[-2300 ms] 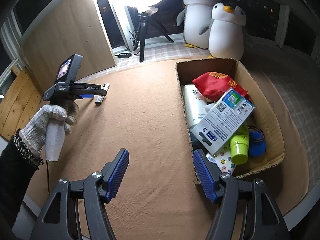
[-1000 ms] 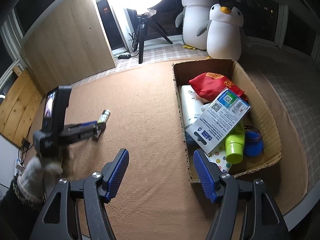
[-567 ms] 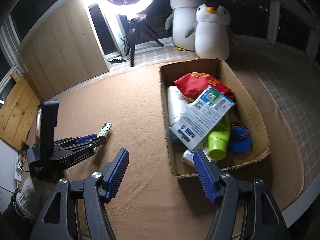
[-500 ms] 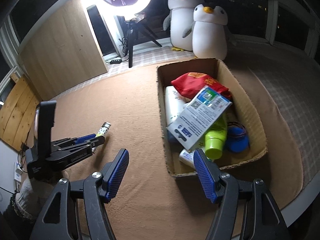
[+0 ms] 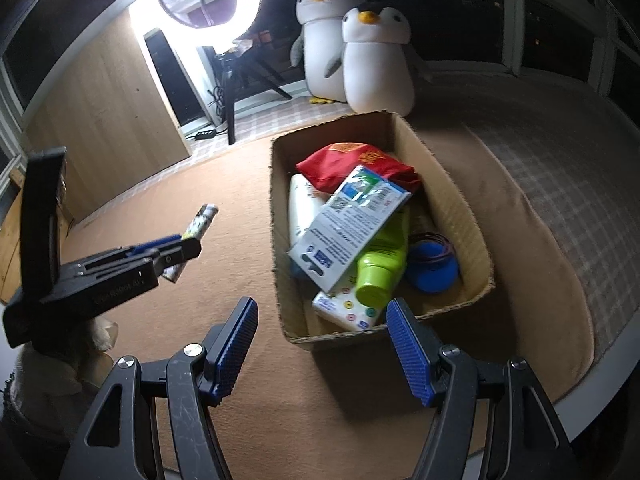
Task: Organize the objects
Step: 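Lift the lighter with the left tool and carry it over the box, then lower the lighter into the box and open the left tool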
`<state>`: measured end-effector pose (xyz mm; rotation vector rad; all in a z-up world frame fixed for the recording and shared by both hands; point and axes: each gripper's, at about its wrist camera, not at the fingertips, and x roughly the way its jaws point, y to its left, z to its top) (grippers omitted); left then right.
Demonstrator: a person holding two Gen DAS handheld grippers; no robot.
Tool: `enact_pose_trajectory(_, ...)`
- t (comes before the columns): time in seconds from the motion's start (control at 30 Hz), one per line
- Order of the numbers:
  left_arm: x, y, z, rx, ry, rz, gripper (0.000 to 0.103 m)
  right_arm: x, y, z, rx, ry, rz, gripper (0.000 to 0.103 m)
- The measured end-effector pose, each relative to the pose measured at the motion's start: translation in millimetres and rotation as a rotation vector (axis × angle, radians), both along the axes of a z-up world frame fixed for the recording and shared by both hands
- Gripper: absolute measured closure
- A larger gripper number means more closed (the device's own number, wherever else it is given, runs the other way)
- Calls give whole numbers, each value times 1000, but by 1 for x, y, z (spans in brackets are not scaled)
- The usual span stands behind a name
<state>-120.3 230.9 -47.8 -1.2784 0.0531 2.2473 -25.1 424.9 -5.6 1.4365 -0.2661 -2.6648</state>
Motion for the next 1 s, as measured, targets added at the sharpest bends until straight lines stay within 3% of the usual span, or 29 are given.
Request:
enact_pose_trajectory(0.53, 16, 100, 6, -6, 19, -161, 78, 14, 38, -6, 6, -13, -78, 40)
enact_pose_trajectory(1.0, 19, 133, 2, -25, 26, -190, 78, 24, 60, -9, 7, -25, -115, 40)
